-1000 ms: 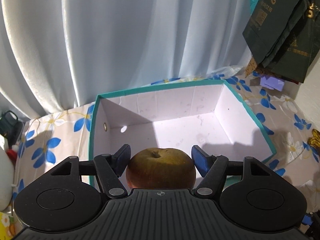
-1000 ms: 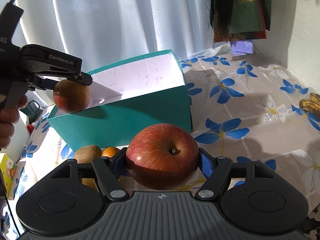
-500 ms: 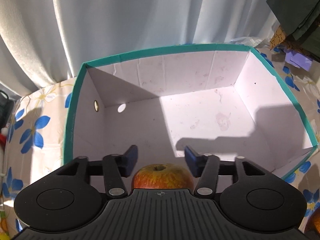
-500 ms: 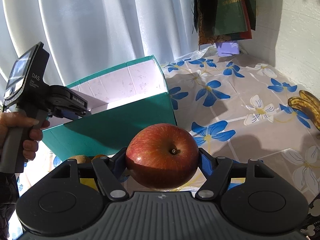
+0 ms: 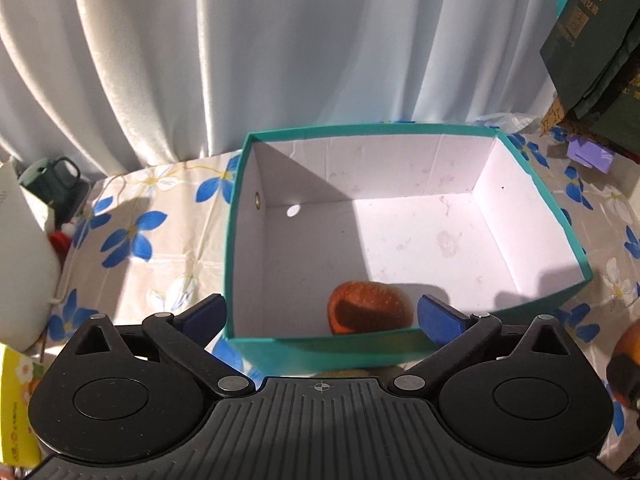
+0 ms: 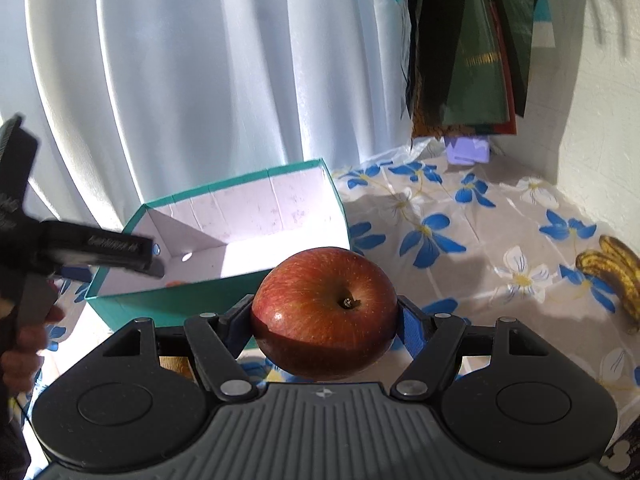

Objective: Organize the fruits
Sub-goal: 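Lower the red apple into the teal box and open right tool while left tool withdraws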

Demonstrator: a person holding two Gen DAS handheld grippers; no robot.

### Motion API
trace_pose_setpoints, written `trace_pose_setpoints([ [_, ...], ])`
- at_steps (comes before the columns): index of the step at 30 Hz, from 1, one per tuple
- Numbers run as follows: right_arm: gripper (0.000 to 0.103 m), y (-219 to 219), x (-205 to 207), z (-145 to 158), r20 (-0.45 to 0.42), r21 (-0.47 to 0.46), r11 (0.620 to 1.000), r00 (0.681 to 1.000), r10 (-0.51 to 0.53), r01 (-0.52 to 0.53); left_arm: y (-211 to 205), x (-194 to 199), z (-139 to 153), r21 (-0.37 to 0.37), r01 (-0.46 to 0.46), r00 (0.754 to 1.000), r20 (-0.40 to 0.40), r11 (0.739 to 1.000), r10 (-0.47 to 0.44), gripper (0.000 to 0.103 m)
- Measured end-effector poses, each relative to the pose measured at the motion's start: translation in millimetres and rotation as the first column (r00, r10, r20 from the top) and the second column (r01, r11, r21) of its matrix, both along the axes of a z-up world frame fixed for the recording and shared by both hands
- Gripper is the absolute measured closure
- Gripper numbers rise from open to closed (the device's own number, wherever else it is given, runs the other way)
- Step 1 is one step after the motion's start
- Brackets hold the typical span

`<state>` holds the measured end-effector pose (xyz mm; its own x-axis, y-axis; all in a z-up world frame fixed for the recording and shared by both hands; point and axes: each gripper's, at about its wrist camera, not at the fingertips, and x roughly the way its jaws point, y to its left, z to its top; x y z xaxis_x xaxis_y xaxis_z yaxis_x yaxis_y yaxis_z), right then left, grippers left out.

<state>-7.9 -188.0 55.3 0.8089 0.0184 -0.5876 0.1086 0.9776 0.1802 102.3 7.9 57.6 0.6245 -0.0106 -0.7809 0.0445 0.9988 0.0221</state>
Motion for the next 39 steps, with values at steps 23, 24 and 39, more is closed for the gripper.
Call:
trace_pose_setpoints([
  [23,0.03,27.9,117.0,-12.3,-0.042,-0.079,0.985,0.988,0.148,-0.151,49.9,-41.7,-19.0,-0.097,-0.158,0.984,-0.104,0.983,0.148,0.0],
  [24,0.03,29.8,122.2,-16.1,-0.058,-0.081,0.984,0.986,0.154,-0.159,49.7,-40.4,-21.1,-0.095,-0.157,0.983,-0.116,0.983,0.145,0.0],
  [39,0.03,56.8,164.6,-48.7,-0.253,-0.183,0.954,0.949,0.188,-0.237,34.8,-20.6,-44.2,-0.023,-0.116,0.971,-0.214,0.993,0.108,0.0],
])
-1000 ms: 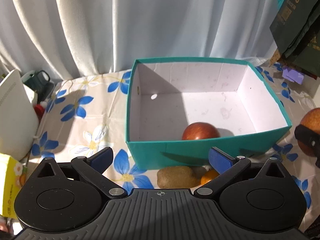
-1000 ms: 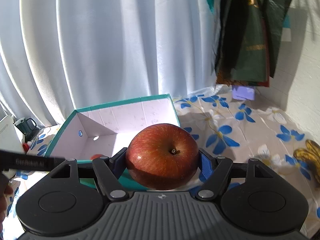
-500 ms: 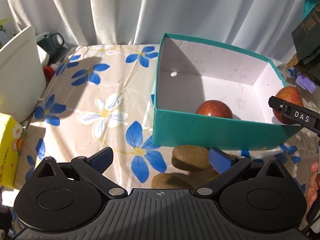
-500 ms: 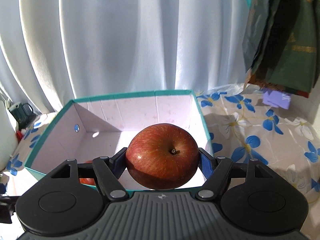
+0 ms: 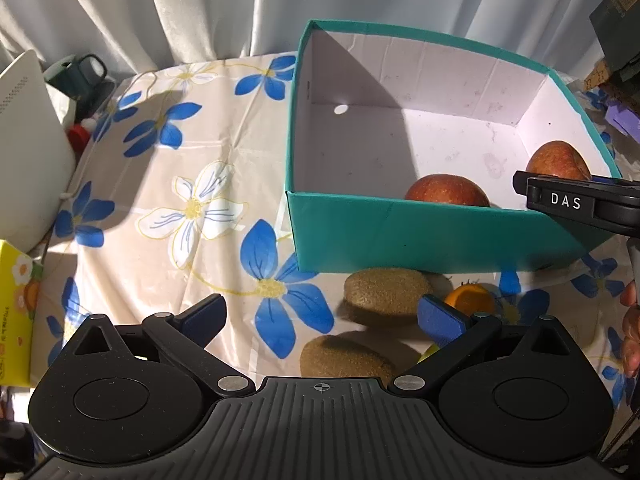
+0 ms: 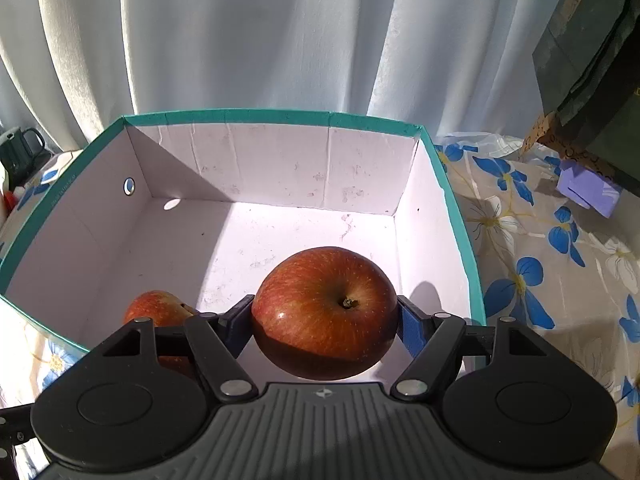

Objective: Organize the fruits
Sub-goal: 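Lower the red apple into the teal box and open right tool while left tool withdraws, then move left tool to the yellow-green pear and grasp it while right tool returns to the fruit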

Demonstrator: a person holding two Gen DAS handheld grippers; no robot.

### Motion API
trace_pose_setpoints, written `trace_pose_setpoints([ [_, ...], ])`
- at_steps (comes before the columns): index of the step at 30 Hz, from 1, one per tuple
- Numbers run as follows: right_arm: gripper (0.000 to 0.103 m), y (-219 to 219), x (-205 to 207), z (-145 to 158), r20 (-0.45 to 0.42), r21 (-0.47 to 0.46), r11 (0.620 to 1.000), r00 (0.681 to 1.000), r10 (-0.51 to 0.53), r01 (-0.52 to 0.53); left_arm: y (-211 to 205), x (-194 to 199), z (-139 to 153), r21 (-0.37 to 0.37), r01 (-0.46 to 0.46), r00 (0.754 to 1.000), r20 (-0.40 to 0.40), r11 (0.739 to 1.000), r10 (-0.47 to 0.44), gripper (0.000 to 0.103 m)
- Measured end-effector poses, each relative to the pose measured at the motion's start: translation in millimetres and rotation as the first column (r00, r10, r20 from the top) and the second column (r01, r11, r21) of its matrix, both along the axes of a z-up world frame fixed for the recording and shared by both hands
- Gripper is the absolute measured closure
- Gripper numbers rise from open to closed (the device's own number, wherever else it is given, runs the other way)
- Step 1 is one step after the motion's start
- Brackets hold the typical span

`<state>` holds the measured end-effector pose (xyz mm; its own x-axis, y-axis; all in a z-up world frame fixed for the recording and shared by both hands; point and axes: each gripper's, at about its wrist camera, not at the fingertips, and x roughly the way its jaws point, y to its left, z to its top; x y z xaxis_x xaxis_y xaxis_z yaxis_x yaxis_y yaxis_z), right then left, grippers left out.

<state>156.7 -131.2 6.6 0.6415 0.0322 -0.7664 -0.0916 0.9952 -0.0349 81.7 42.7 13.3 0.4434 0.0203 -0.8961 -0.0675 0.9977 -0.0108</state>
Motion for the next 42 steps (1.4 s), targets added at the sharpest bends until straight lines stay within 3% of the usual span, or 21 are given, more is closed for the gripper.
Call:
trace_pose_setpoints([
  [5,0.03,3.2,6.6,-2.0,-0.025,-0.045,0.999,1.0,-0.003,0.002,0.9,1.8,-3.2,0.008,0.003,1.0,-0.012,1.0,-0.003,0.0],
  [6,0.025,3.1,7.1,-2.1,-0.028,-0.043,0.999,1.0,0.001,-0.002,1.3,2.1,-3.6,0.007,0.003,1.0,-0.013,1.0,-0.003,0.0],
  [9,0.024,5.1,5.9,0.2,-0.021,-0.063,0.998,1.0,0.004,-0.005,3.2,2.3,-4.0,0.001,-0.002,1.0,-0.014,1.0,0.002,0.0],
  [12,0.016,5.5,-5.5,15.8,0.056,-0.054,0.998,0.998,0.018,-0.015,7.5,1.1,-4.0,-0.003,-0.012,1.0,-0.006,1.0,0.012,0.0],
  [15,0.01,2.4,-33.4,42.7,0.192,-0.021,1.0,0.981,0.018,-0.015,13.8,-2.2,-3.3,-0.009,-0.028,1.0,0.006,1.0,0.028,0.0],
  [16,0.002,0.4,-45.6,51.9,0.238,-0.004,1.0,0.971,0.014,-0.014,16.2,-4.1,-2.8,-0.014,-0.031,0.999,0.014,0.999,0.031,0.0],
  [17,0.0,-2.1,-61.0,61.7,0.294,0.019,1.0,0.956,0.008,-0.014,18.3,-6.5,-2.1,-0.019,-0.032,0.999,0.024,0.999,0.032,0.0],
  [21,0.0,-11.4,-125.5,90.2,0.494,0.1,0.995,0.868,-0.048,-0.002,26.9,-19.3,-1.6,-0.06,-0.023,0.998,0.058,0.998,0.026,0.0],
  [24,0.0,-12.7,-171.4,93.8,0.636,0.123,0.992,0.766,-0.097,0.023,26.1,-32.9,-3.9,-0.066,0.015,0.997,0.083,0.998,-0.01,0.0],
  [25,0.0,-10.8,-181.0,90.4,0.644,0.112,0.993,0.759,-0.095,0.029,24.4,-37.9,-4.7,-0.061,0.033,0.995,0.093,0.998,-0.028,0.0],
  [28,0.0,-2.0,-183.5,70.9,0.473,0.043,0.999,0.881,-0.012,-0.01,19.8,-55.7,-8.1,-0.054,0.093,0.988,0.128,0.994,-0.085,0.0],
  [30,0.0,-5.3,-192.7,57.9,0.412,0.114,0.993,0.911,-0.029,-0.02,19.8,-66.2,-9.9,-0.068,0.119,0.984,0.139,0.991,-0.108,0.0],
  [33,0.0,-16.2,-206.6,50.9,0.359,0.217,0.976,0.929,-0.09,0.011,19.7,-79.8,-12.5,-0.104,0.155,0.979,0.147,0.982,-0.139,0.0],
  [37,0.0,-28.1,-217.7,47.2,0.317,0.259,0.96,0.929,-0.19,0.108,12.8,-92.1,-16.4,-0.107,0.206,0.973,0.13,0.973,-0.192,0.0],
  [42,0.0,-30.4,-235.6,38.8,0.296,0.266,0.954,0.93,-0.216,0.137,1.6,-108.7,-21.6,-0.112,0.258,0.963,0.114,0.96,-0.245,0.0],
])
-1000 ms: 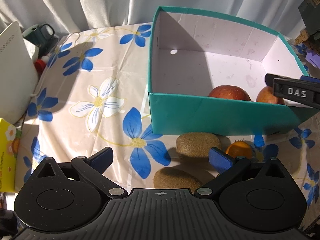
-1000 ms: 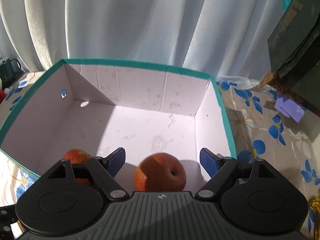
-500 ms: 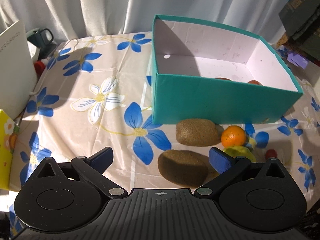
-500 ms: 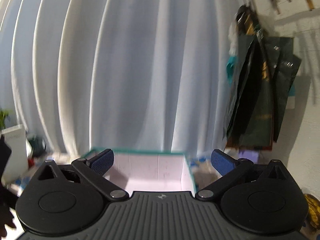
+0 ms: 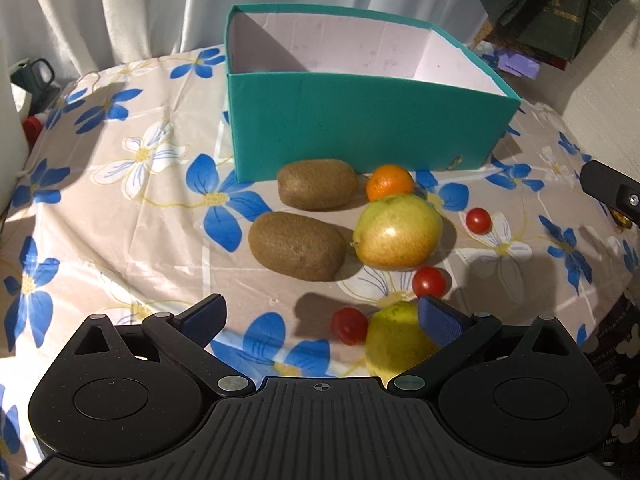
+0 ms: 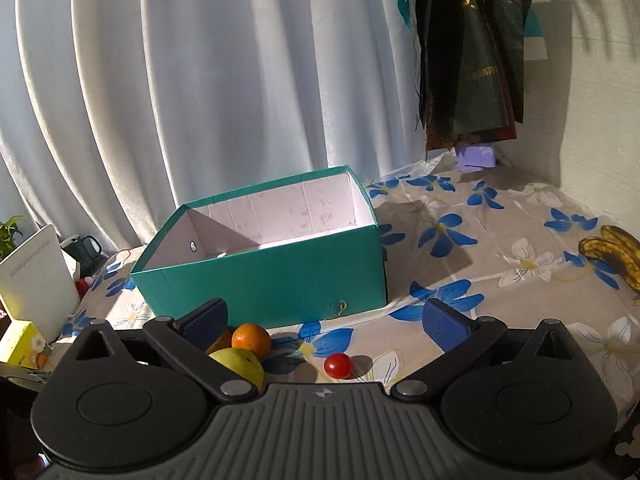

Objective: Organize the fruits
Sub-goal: 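Move left tool to the yellow-green pear and grasp it while right tool returns to the fruit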

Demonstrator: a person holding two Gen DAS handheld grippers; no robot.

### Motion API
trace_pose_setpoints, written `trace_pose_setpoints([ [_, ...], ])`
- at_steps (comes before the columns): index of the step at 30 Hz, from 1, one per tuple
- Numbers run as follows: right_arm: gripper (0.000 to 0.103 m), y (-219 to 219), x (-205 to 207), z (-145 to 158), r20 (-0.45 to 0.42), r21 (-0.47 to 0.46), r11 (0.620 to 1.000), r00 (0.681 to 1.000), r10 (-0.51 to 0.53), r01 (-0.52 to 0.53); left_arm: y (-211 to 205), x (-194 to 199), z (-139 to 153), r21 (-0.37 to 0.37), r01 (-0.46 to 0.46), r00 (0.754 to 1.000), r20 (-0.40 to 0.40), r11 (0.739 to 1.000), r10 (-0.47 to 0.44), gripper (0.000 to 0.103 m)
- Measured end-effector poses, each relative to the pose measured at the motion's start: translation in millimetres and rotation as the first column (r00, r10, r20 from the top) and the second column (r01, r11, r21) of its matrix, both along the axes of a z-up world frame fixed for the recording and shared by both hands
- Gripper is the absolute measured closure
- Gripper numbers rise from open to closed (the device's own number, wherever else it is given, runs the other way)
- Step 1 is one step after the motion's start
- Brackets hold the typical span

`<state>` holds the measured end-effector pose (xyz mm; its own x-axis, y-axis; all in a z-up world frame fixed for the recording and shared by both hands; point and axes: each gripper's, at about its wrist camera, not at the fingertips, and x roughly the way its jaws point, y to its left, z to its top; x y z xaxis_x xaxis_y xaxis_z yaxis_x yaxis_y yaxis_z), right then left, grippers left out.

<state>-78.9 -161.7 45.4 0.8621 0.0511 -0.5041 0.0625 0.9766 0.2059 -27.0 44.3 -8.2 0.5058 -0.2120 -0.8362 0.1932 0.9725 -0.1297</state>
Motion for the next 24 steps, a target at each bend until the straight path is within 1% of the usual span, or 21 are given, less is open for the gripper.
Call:
trace_pose_setpoints([
  [5,0.0,-0.6,-4.8,-2.3,-0.028,-0.01,1.0,1.0,-0.002,0.002,-14.6,-13.8,-0.2,0.016,0.05,0.999,0.015,0.999,-0.051,0.0],
  [9,0.0,1.0,-3.8,-6.1,-0.057,-0.014,1.0,0.998,0.017,-0.017,-21.5,-19.6,-1.3,0.022,0.059,0.998,0.015,0.998,-0.06,0.0],
  [12,0.0,1.8,-2.2,-9.2,-0.068,-0.012,0.999,0.997,0.035,-0.036,-19.8,-20.1,-1.4,0.019,0.038,0.999,0.017,0.999,-0.038,0.0],
  [16,0.0,3.5,1.9,-12.9,-0.086,-0.005,0.998,0.995,0.056,-0.056,-12.2,-17.2,0.0,0.018,-0.024,1.0,0.017,1.0,0.024,0.0],
  [18,0.0,4.7,2.9,-13.2,-0.087,-0.005,0.998,0.994,0.065,-0.066,-10.9,-16.6,1.8,0.02,-0.032,0.999,0.013,0.999,0.031,0.0],
  [21,0.0,6.1,4.2,-12.5,-0.082,-0.01,0.997,0.994,0.074,-0.075,-15.9,-20.3,5.1,-0.016,0.026,0.999,0.02,1.0,-0.025,0.0],
  [24,0.0,7.2,5.8,-12.8,-0.084,-0.012,0.997,0.993,0.079,-0.08,-25.6,-20.3,0.5,-0.02,0.072,0.997,-0.004,0.997,-0.072,0.0],
])
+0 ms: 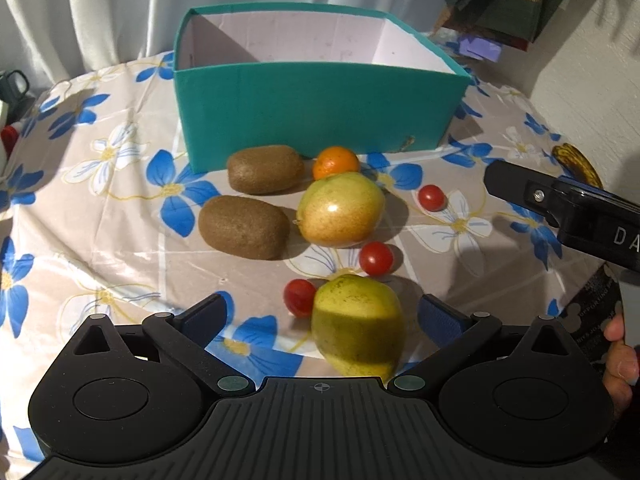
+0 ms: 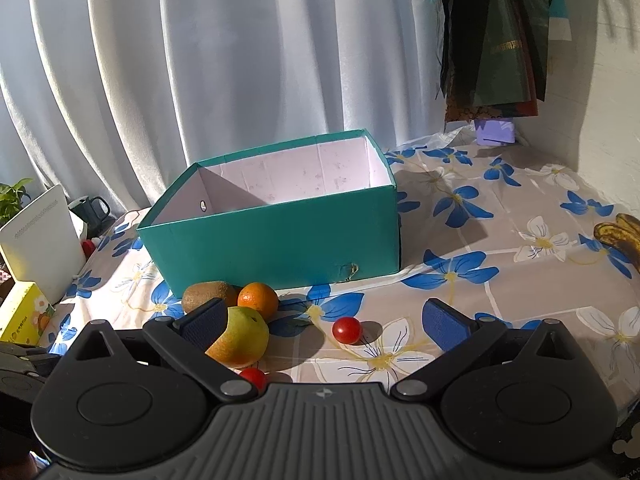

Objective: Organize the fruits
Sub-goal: 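Move left tool to the yellow-green pear and grasp it while right tool returns to the fruit, then lift the pear with left tool while right tool grasps a cherry tomato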

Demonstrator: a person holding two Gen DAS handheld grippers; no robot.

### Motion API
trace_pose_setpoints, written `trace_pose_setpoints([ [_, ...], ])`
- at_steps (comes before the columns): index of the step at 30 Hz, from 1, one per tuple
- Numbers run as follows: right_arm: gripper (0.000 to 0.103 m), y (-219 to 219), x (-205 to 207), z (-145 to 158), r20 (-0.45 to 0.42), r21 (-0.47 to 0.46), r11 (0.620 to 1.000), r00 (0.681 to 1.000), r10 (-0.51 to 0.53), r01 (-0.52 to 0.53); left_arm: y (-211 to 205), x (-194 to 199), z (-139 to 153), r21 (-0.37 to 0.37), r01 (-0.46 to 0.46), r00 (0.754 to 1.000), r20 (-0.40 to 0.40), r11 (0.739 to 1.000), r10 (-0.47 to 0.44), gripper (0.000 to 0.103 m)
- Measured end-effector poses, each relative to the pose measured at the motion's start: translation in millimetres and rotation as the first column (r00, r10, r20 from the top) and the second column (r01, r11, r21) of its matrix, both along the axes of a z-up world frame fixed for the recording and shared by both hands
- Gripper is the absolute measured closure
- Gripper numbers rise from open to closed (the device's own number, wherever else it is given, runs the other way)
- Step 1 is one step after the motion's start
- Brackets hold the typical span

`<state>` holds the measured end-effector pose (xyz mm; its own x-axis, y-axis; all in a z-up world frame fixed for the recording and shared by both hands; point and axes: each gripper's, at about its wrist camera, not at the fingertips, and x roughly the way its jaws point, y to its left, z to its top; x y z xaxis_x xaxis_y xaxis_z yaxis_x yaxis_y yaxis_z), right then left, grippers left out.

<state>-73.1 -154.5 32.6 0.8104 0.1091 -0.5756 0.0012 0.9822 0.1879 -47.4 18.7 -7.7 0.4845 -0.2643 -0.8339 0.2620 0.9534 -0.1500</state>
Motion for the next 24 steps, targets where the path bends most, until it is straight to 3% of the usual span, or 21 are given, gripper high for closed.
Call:
trace_pose_setpoints([
  [4,0.0,1.3,-1.2,-1.7,-0.005,-0.009,1.0,1.0,0.008,-0.009,-10.0,1.3,-10.7,0.012,0.028,0.998,-0.055,1.0,-0.027,0.0],
  [5,0.0,1.2,-1.9,-2.1,-0.007,-0.012,1.0,1.0,0.009,-0.009,-12.4,0.8,-12.6,0.018,0.034,0.998,-0.062,0.999,-0.033,0.005],
  [6,0.0,1.4,-2.1,-2.5,-0.009,-0.014,1.0,1.0,0.009,-0.009,-15.2,0.4,-14.5,0.027,0.042,0.997,-0.068,0.999,-0.04,0.017],
  [8,0.0,1.1,-2.6,-3.9,-0.015,-0.019,1.0,1.0,0.012,-0.013,-20.2,1.2,-19.6,0.044,0.055,0.995,-0.089,0.997,-0.051,0.025],
  [16,0.0,-3.9,-4.3,-10.7,-0.043,-0.019,1.0,0.999,0.011,-0.012,-24.0,9.0,-27.1,0.06,0.003,0.995,-0.101,0.998,0.003,0.023],
  [24,0.0,-4.9,-2.0,-17.1,-0.063,-0.013,0.999,0.998,0.032,-0.032,-26.4,18.1,-34.6,0.039,-0.024,0.991,-0.131,0.999,0.029,0.037],
])
